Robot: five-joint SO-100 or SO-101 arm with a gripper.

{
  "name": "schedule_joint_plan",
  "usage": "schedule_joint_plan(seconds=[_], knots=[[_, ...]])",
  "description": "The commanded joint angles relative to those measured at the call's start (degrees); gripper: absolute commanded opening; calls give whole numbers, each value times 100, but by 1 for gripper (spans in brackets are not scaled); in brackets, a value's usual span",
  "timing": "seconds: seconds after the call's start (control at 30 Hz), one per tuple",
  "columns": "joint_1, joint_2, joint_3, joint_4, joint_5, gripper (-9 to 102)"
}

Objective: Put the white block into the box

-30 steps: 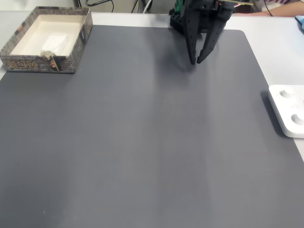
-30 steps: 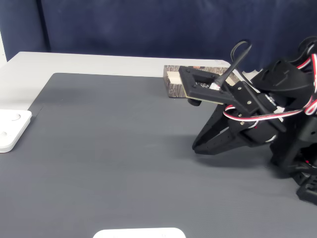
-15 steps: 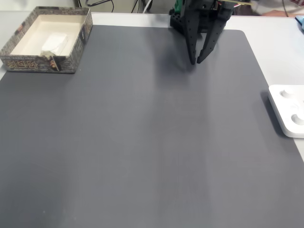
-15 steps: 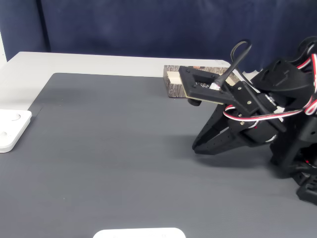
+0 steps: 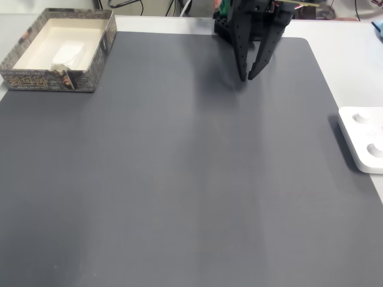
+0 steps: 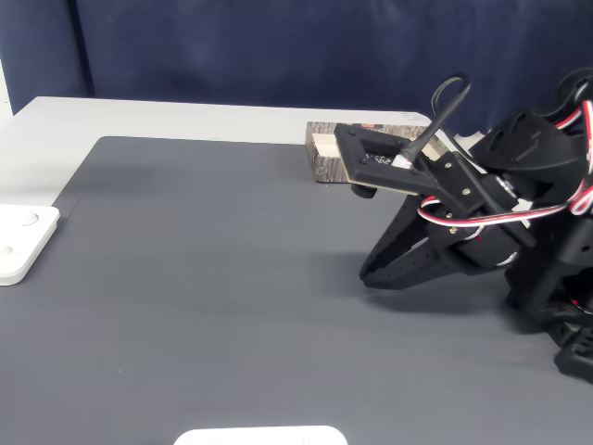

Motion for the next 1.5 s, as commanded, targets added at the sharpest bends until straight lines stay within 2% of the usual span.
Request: schedule_joint_plan(seconds=[0.0,0.3,1.47], knots=[[70,237,114,-18,44,-2],[-554,237,114,-18,-62,-2],[-773,237,114,-18,-62,-2]])
